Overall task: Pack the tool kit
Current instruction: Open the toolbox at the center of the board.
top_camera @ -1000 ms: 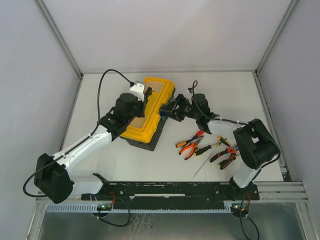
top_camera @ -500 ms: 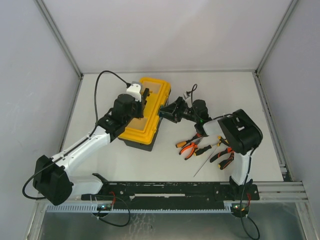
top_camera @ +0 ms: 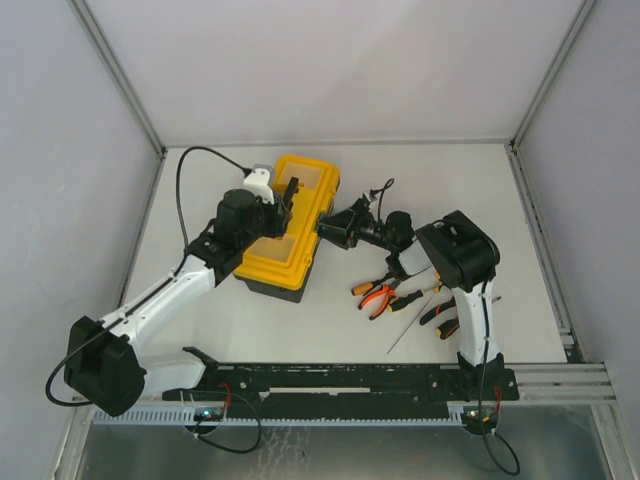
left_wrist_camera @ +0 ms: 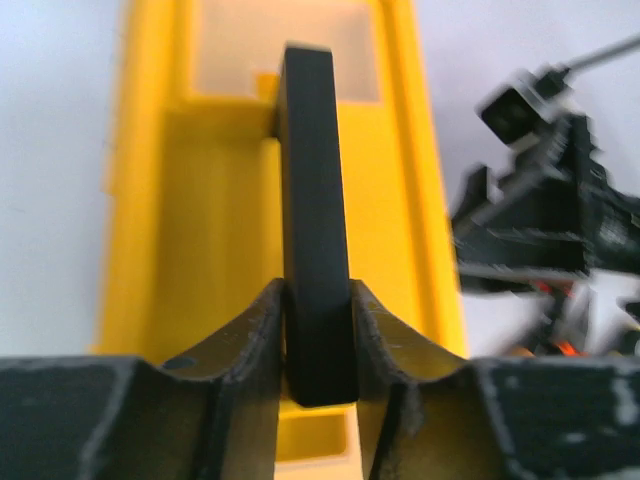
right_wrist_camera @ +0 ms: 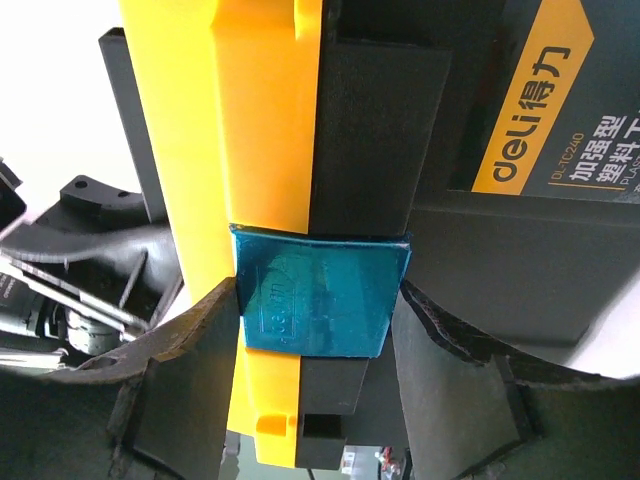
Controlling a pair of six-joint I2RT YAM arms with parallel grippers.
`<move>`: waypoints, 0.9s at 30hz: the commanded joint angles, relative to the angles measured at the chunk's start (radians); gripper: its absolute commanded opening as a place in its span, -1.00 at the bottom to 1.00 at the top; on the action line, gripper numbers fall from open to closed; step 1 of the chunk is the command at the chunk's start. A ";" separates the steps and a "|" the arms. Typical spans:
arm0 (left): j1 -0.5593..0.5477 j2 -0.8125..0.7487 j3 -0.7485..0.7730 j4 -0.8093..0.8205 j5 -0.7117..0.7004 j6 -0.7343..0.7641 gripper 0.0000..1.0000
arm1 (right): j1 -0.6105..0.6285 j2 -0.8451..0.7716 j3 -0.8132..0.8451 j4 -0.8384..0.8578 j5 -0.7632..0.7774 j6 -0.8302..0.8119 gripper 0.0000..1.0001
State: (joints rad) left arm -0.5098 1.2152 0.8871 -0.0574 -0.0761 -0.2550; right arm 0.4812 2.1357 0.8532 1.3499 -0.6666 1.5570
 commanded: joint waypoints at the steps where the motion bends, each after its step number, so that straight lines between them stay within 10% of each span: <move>1: -0.041 0.005 -0.053 -0.166 0.184 -0.051 -0.13 | 0.033 0.020 0.069 0.147 0.007 0.044 -0.30; 18: 0.019 -0.110 -0.023 -0.166 0.112 -0.050 1.00 | 0.030 0.033 0.073 0.146 -0.003 0.035 -0.18; 27: 0.183 -0.212 0.001 -0.177 0.071 -0.090 0.99 | 0.027 0.027 0.066 0.146 -0.008 0.034 -0.12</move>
State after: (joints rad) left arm -0.4053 1.0512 0.8696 -0.2432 0.0280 -0.3046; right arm 0.4946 2.1696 0.8845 1.3792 -0.6632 1.5787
